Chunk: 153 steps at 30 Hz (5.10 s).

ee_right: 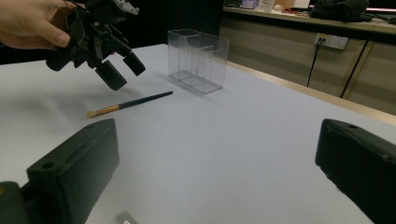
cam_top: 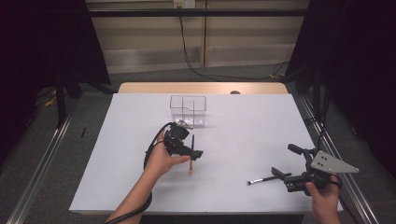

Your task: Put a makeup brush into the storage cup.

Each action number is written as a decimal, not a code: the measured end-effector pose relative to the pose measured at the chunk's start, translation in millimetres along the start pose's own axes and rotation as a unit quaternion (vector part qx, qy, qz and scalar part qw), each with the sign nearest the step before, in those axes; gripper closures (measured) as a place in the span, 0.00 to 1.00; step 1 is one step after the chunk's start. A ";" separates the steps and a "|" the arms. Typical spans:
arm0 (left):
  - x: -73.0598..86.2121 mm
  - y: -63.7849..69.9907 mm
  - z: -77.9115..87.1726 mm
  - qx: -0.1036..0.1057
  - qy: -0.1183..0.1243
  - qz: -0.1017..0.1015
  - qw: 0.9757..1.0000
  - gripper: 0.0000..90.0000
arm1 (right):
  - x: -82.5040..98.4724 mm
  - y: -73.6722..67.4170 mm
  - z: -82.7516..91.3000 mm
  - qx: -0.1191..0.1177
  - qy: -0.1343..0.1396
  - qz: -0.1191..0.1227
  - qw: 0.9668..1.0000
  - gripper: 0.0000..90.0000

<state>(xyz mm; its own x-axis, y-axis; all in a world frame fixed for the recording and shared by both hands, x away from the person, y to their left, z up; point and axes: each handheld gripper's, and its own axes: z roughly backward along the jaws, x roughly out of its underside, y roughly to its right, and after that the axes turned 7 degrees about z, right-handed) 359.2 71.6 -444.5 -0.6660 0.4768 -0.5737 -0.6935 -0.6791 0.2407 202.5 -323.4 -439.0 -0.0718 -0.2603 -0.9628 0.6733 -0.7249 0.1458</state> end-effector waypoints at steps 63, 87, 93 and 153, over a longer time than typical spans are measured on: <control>5.3 17.0 -12.5 -0.037 -0.107 0.018 0.993 0.72 | 0.0 1.4 -0.4 -0.001 -0.003 0.001 1.000 0.00; 4.2 16.6 -13.6 -0.043 -0.131 0.011 0.990 0.93 | -1.0 -1.1 -6.7 -0.008 -0.007 0.009 1.000 0.00; 3.2 19.6 -13.9 -0.050 -0.134 0.001 0.990 0.93 | -1.3 -0.3 -9.4 -0.013 -0.009 0.009 1.000 0.00; -21.0 40.6 14.8 0.033 -0.113 -0.067 0.991 0.93 | -11.1 0.4 -39.7 -0.070 -0.042 0.014 0.997 0.00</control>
<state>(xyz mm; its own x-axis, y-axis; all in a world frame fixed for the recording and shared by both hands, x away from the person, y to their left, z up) 341.0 42.3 -411.1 -0.6062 0.6782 -0.4154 -0.7913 -0.5668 0.2295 232.8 -295.5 -437.3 -0.1094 -0.3355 -0.9357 0.7711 -0.6226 0.1331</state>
